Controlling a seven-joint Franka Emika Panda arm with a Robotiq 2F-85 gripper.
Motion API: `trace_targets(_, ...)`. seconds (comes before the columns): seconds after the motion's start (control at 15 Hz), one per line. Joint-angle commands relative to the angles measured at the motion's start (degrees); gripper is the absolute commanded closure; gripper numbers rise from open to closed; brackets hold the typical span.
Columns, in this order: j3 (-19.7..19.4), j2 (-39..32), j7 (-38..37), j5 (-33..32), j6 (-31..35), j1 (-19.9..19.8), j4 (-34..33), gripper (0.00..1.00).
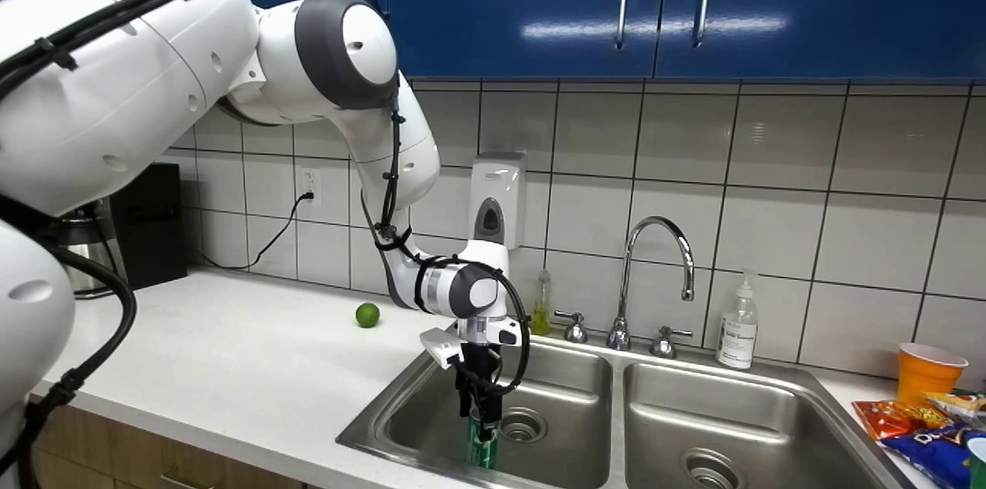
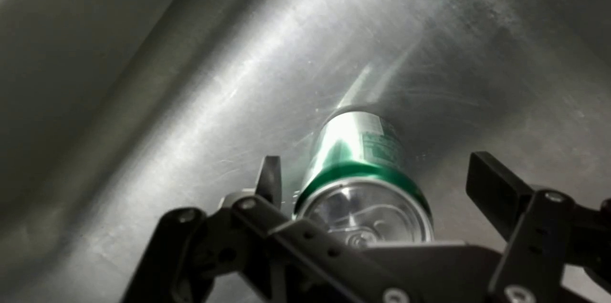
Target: Put the can inside the sink
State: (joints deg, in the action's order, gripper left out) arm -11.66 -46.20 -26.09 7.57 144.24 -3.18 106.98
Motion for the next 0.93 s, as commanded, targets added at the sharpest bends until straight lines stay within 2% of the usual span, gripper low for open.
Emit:
trace_targets(0.0, 0.84, 0.7, 1.96, 0.63, -1.39, -0.67, -0.75, 0.0)
trace_targets(0.87, 1.12, 6.06, 1.38, 0.14, -3.55, 1.73, 2.59, 0.0)
